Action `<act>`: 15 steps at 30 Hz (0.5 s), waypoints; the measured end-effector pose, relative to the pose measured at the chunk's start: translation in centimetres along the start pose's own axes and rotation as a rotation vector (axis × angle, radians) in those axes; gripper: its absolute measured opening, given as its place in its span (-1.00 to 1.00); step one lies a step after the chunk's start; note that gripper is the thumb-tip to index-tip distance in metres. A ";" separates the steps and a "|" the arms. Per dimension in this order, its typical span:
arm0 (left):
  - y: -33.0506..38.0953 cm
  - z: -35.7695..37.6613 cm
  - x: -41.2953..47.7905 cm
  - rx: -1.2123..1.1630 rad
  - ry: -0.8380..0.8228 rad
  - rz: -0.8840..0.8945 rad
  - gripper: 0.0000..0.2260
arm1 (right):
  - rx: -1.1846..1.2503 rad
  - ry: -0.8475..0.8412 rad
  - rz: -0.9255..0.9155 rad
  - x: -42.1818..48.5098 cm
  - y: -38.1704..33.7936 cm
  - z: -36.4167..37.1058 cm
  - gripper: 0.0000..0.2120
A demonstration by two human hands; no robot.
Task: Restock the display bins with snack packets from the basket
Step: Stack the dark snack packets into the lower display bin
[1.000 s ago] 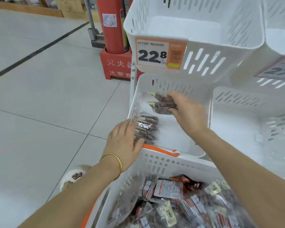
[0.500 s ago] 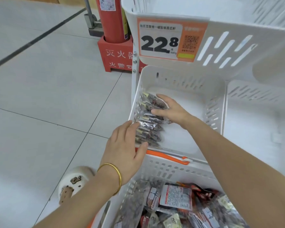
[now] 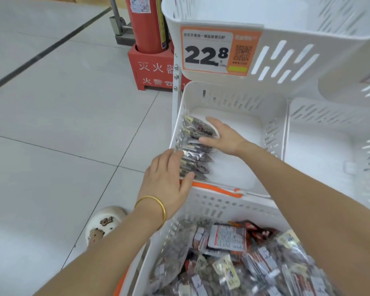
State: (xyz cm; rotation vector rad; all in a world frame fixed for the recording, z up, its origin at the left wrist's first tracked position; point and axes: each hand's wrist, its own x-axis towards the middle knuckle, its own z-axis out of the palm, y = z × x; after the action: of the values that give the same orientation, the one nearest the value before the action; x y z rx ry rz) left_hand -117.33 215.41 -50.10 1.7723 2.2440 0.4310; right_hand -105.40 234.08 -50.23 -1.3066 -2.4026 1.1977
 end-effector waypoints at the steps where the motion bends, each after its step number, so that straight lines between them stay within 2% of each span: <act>1: 0.1 -0.1 0.0 -0.001 0.007 0.008 -0.29 | -0.035 0.064 -0.021 -1.5 -0.4 -0.6 -0.33; 5: 0.1 -0.1 0.3 -0.003 0.030 0.010 -0.49 | -0.045 0.293 -0.135 -10.9 -2.5 -1.9 -0.59; 7: 0.1 -0.3 0.1 -0.030 0.069 0.032 -0.54 | 0.029 0.310 -0.142 -16.3 -3.1 -1.7 -0.70; 11: 1.4 -2.4 -1.7 -0.088 0.246 0.112 -0.66 | -0.033 0.075 -0.066 -22.8 -3.0 0.6 -0.81; 13: 2.0 -3.2 -3.7 -0.035 0.258 0.188 -0.68 | -0.174 -0.121 -0.008 -24.2 -3.0 2.1 -0.67; 15: 2.2 -3.2 -6.4 0.060 0.197 0.271 -0.59 | -0.277 -0.329 0.036 -24.9 -3.2 3.5 -0.46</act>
State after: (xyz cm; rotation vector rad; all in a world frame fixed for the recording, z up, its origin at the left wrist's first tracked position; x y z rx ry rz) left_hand -115.11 209.42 -46.21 2.1622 2.1655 0.6218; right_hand -93.99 212.08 -44.75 -1.3166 -2.8778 1.2037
